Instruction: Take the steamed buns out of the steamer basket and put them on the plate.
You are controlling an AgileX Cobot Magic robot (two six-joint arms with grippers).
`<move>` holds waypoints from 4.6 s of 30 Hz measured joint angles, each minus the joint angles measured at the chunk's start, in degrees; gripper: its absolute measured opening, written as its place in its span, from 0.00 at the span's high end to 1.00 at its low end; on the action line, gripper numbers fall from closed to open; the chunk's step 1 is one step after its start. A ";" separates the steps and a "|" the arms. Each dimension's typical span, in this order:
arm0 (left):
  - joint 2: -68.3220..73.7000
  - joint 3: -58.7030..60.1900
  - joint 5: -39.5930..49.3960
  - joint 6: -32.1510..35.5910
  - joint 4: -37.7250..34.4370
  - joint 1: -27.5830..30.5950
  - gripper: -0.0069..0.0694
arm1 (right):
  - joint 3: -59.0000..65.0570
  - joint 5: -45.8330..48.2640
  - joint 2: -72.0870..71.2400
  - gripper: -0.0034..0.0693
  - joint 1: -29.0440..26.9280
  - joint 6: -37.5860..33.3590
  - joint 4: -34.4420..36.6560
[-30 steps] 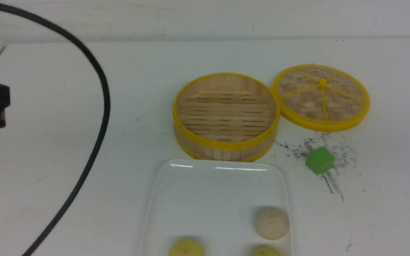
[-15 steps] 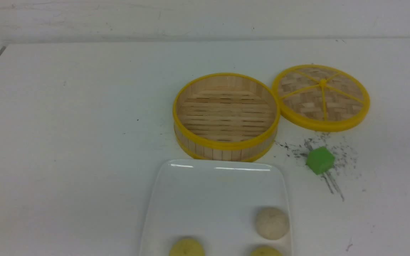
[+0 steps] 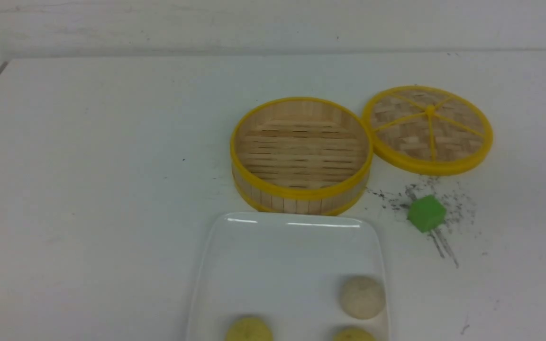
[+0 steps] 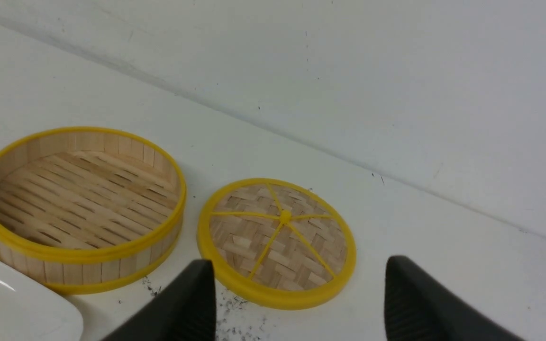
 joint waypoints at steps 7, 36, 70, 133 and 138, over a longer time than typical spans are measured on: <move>0.00 6.12 -0.60 -3.33 5.60 0.00 0.60 | 0.07 0.00 0.11 0.30 0.00 0.00 0.00; 0.00 7.06 -22.90 -8.31 8.88 0.00 0.60 | 0.11 -1.36 0.11 0.30 0.00 0.00 -0.66; 0.00 18.68 -39.89 -14.76 22.21 0.00 0.60 | 0.02 7.50 -21.60 0.35 0.00 0.00 2.68; 0.05 18.68 -30.16 -14.76 22.40 0.00 0.60 | 31.65 -1.68 -35.24 0.66 0.00 -2.60 5.35; 0.05 18.68 -30.02 -14.76 22.40 0.00 0.60 | 31.65 -1.68 -35.24 0.65 -2.19 -2.60 5.35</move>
